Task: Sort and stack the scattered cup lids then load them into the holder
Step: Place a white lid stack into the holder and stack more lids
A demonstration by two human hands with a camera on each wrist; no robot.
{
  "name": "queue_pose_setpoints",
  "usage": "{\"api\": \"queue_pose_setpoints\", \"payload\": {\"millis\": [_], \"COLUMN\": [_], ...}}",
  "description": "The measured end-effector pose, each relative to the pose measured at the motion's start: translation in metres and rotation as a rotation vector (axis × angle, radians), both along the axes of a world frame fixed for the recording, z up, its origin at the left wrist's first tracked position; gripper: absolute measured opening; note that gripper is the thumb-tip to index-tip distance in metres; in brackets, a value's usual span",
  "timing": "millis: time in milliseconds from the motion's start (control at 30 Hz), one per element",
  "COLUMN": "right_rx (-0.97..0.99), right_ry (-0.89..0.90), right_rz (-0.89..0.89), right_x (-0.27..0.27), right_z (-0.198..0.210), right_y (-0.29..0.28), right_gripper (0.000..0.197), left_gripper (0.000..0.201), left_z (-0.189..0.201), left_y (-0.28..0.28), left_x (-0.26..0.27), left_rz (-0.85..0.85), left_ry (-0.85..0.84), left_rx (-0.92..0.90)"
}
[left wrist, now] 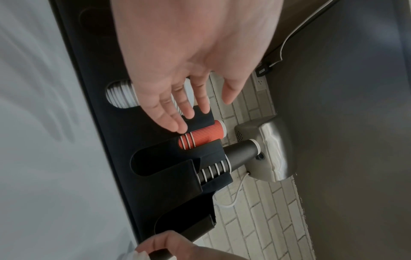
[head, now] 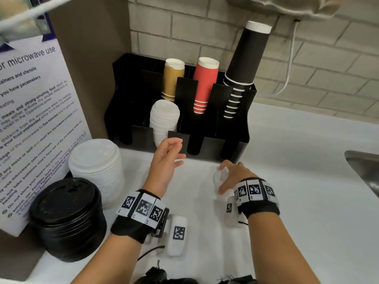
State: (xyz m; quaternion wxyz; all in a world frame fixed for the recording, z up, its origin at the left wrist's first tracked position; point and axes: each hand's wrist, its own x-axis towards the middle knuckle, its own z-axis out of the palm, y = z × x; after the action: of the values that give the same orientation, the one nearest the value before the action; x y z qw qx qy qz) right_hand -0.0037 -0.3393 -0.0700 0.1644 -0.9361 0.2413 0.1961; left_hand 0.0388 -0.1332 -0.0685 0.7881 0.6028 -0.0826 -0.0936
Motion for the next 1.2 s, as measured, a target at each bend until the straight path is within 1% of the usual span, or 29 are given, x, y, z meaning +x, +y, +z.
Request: {"api": "queue_pose_setpoints", "payload": {"millis": [67,133,167,233,300,333,367,467,600,733,833,933,1067,1200], "right_rx": [-0.035,0.008,0.096,0.36,0.561,0.625,0.676,0.757,0.853,0.858,0.877,0.933,0.946,0.883], "right_ry": [0.006,-0.009,-0.034,-0.126,-0.228,-0.273,-0.311,-0.395,-0.492,-0.488,-0.473,-0.459,-0.523,-0.53], "right_rz": [0.015,0.036,0.053,0.099,0.169,0.21,0.247,0.31,0.281,0.301,0.301,0.317,0.267,0.294], "right_x": [-0.002,-0.004,-0.004,-0.003,-0.003,-0.002,-0.002,-0.002,-0.005,-0.005,-0.006,-0.009,-0.007,-0.002], "right_z": [0.0,0.006,0.012,0.028,0.048,0.055,0.061,0.068,0.069,0.071,0.073,0.075,0.074,0.071], "right_y": [0.0,-0.001,-0.002,0.0,0.009,0.015,0.021,0.032,0.033,0.034,0.033,0.031,0.034,0.039], "right_gripper": [0.075,0.067,0.062,0.055,0.058,0.06,0.063,0.066,0.064,0.065,0.067,0.068,0.066,0.067], "left_gripper": [0.015,0.022,0.031,0.052,0.076,0.085,0.09,0.087,0.08,0.088,0.082,0.076,0.079,0.08], "left_z": [0.0,0.0,-0.001,-0.003,-0.003,-0.003,-0.002,-0.001,-0.003,-0.003,-0.001,0.002,0.001,0.0], "left_y": [0.0,0.002,0.004,0.007,0.007,0.005,0.002,-0.001,0.003,0.004,0.006,0.011,0.009,0.006], "left_x": [-0.001,-0.001,-0.001,-0.002,-0.006,-0.007,-0.008,-0.008,-0.004,-0.005,-0.004,-0.003,-0.004,-0.004], "left_rz": [-0.014,-0.066,-0.116,-0.289,-0.426,-0.449,-0.448,-0.376,-0.335,-0.319,-0.352,-0.394,-0.329,-0.291], "left_ry": [0.001,-0.027,-0.077,-0.169,-0.16,-0.155,-0.165,-0.22,-0.281,-0.308,-0.335,-0.332,-0.311,-0.327], "left_rx": [0.016,0.068,0.14,0.267,0.247,0.202,0.154,0.052,0.023,0.053,0.06,0.023,0.012,0.019]}}
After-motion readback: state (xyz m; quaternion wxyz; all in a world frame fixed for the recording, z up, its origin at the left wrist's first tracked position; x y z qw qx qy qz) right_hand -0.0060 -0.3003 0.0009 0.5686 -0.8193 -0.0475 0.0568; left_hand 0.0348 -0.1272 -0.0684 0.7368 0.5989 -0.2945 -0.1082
